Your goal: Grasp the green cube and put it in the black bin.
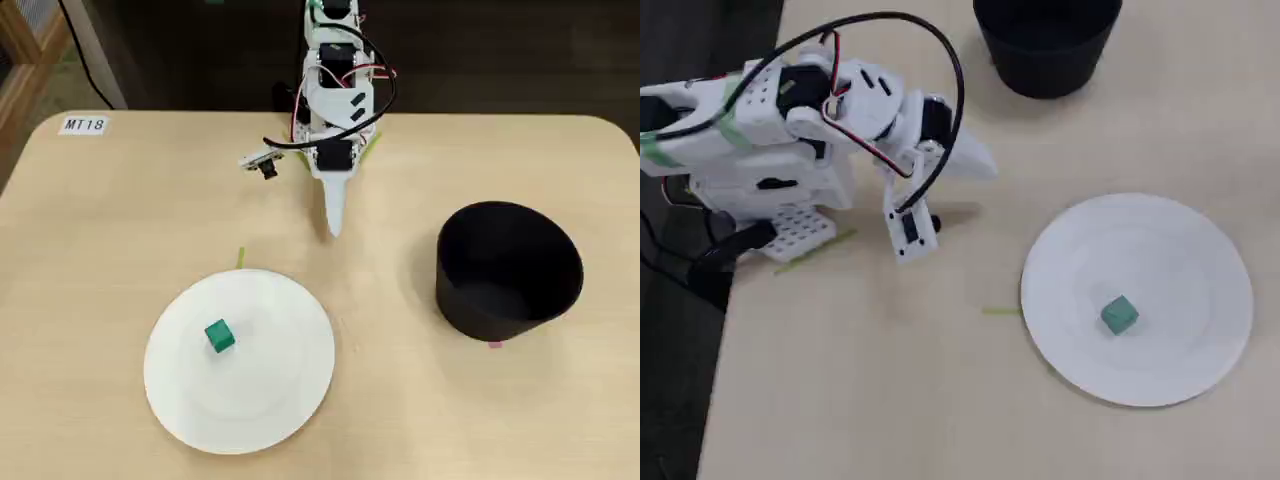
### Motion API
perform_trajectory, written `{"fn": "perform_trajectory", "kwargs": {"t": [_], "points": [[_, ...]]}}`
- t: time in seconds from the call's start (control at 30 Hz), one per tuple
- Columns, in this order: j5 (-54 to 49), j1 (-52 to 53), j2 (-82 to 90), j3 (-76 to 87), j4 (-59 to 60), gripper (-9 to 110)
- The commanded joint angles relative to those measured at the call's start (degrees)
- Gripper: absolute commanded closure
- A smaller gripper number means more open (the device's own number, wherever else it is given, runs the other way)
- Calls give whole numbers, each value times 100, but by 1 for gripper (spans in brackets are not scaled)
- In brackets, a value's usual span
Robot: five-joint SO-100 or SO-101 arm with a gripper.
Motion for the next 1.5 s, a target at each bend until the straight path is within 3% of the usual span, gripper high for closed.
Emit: {"fn": "perform_trajectory", "kwargs": {"t": [0.0,0.37,0.47,0.6,0.7,1.17,1.33,1.47], "points": [[26,18,-9,-26,-79,102],[-97,-316,-9,-519,237,102],[-70,-360,-527,-2364,993,102],[-519,-343,-3234,-6117,2795,102],[-668,-343,-4315,-7708,3357,102],[-2505,1107,-5353,-7110,3059,102],[-3094,1125,-6021,-7022,2566,102],[-2962,1107,-6653,-7022,2065,102]]}}
